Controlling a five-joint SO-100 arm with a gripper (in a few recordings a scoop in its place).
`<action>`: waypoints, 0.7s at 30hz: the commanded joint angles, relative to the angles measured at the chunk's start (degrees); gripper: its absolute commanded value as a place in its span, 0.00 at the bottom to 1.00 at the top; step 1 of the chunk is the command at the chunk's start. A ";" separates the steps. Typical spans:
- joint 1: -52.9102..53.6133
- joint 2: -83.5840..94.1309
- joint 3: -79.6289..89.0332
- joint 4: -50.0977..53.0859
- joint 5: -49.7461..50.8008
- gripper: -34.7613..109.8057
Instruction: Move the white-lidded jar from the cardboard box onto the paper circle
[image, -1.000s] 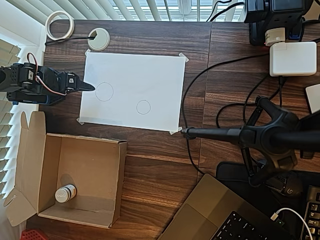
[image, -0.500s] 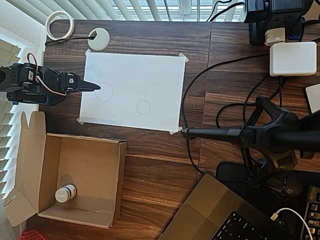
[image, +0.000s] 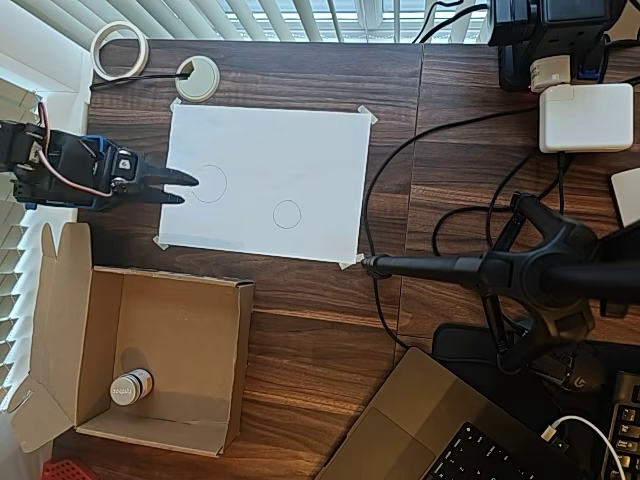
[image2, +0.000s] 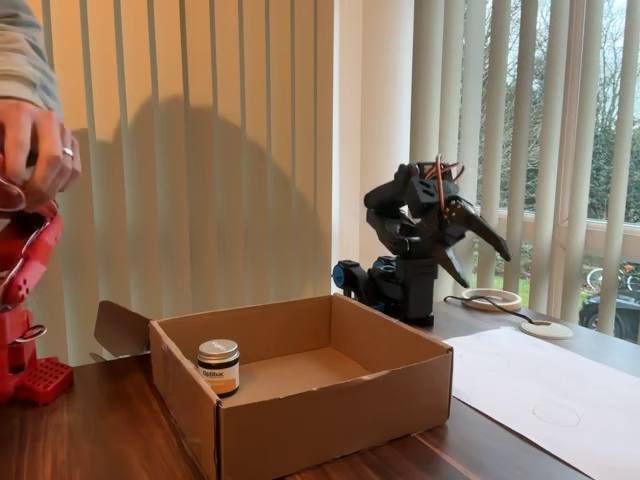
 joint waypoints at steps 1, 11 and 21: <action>9.14 -9.32 -11.87 -2.29 -11.60 0.47; 30.15 -34.54 -27.69 -16.87 -30.76 0.51; 44.56 -67.15 -52.12 -17.93 -48.96 0.51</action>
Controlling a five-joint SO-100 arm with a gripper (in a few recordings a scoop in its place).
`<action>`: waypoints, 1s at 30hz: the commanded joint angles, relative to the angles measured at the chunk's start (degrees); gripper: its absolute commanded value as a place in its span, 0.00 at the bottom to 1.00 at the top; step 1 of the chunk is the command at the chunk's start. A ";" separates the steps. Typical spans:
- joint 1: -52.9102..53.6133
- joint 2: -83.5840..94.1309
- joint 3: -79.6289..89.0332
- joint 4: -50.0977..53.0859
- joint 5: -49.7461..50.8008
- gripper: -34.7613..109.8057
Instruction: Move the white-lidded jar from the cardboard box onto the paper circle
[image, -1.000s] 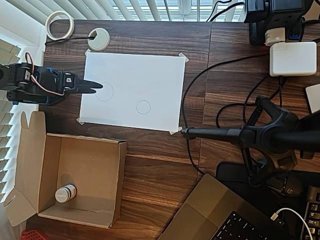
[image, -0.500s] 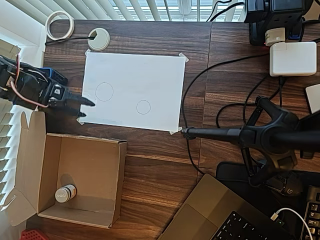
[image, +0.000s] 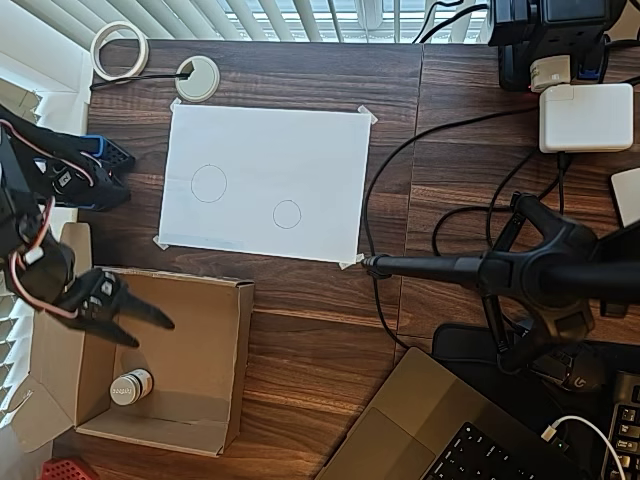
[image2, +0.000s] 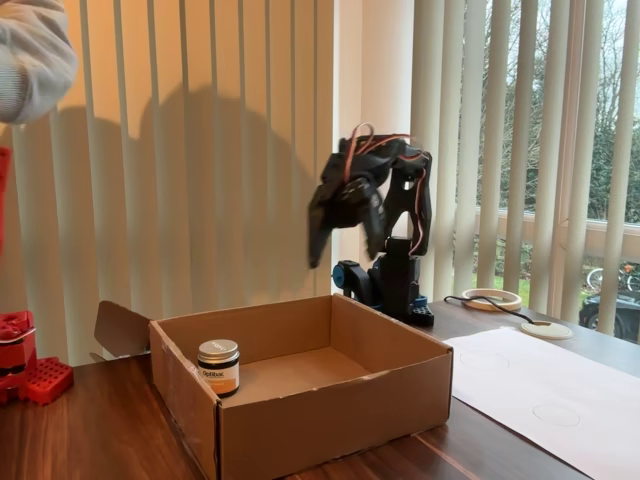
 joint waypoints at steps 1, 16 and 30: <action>5.10 -8.44 -12.39 -0.97 -6.94 0.51; 16.52 -26.81 -23.91 -8.61 -20.83 0.51; 18.28 -34.89 -29.09 -9.14 -23.82 0.52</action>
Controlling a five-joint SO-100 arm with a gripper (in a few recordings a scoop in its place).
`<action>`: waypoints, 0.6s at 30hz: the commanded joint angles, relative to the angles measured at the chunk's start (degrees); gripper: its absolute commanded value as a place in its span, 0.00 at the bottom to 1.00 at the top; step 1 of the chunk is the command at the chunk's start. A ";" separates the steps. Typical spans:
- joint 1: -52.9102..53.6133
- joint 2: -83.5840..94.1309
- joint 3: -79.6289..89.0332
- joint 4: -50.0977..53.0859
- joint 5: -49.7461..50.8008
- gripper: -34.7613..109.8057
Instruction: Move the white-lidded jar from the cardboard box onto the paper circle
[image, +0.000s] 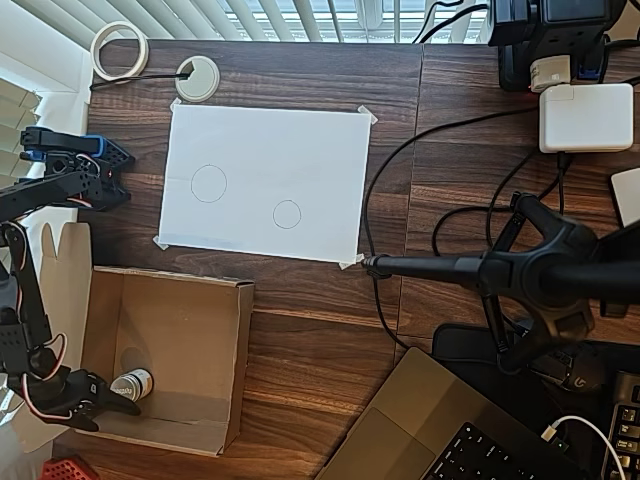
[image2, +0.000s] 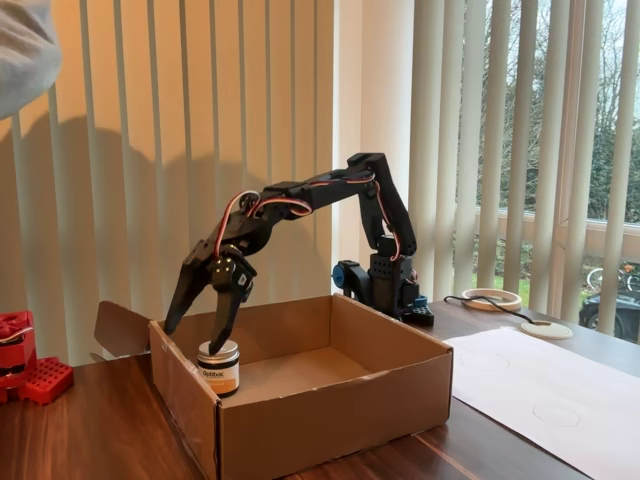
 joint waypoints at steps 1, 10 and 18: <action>0.26 2.20 -4.13 -0.09 -1.05 0.52; 0.09 0.62 -3.16 -0.09 -2.02 0.52; 0.00 -0.35 -1.93 -0.09 -2.90 0.52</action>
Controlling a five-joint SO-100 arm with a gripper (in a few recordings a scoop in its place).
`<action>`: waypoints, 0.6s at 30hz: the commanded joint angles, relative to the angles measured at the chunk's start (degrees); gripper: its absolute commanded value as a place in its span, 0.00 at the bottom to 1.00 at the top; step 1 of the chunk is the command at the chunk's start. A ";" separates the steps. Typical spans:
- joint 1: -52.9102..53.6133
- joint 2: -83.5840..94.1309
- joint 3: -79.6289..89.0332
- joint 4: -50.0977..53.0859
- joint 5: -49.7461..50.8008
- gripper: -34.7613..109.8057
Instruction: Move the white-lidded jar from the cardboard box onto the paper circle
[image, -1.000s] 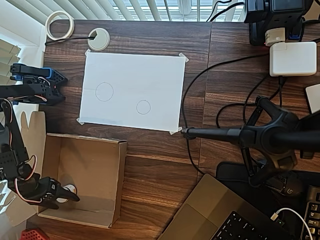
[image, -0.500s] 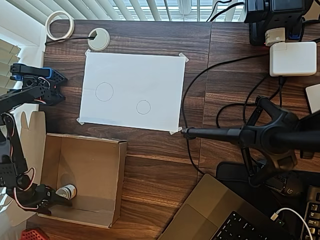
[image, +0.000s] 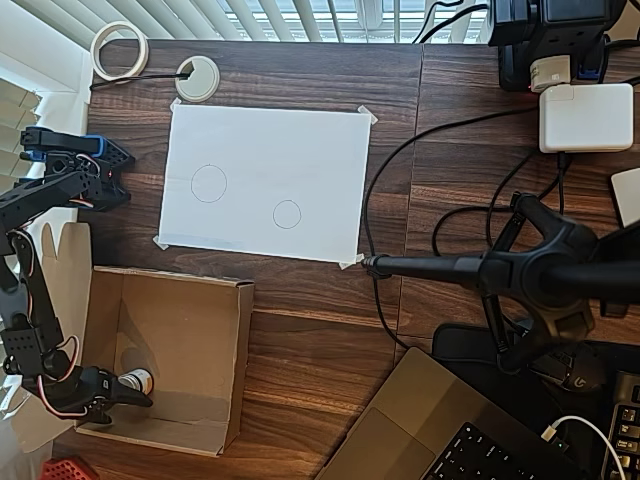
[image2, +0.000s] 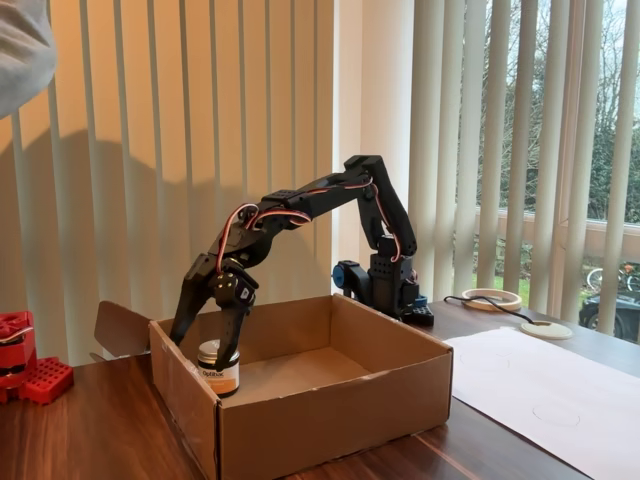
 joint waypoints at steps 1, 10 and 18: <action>0.62 2.46 -1.41 -0.09 -1.32 0.52; 0.18 1.76 0.09 -0.09 -0.88 0.52; -0.18 0.97 0.44 -0.09 -0.53 0.52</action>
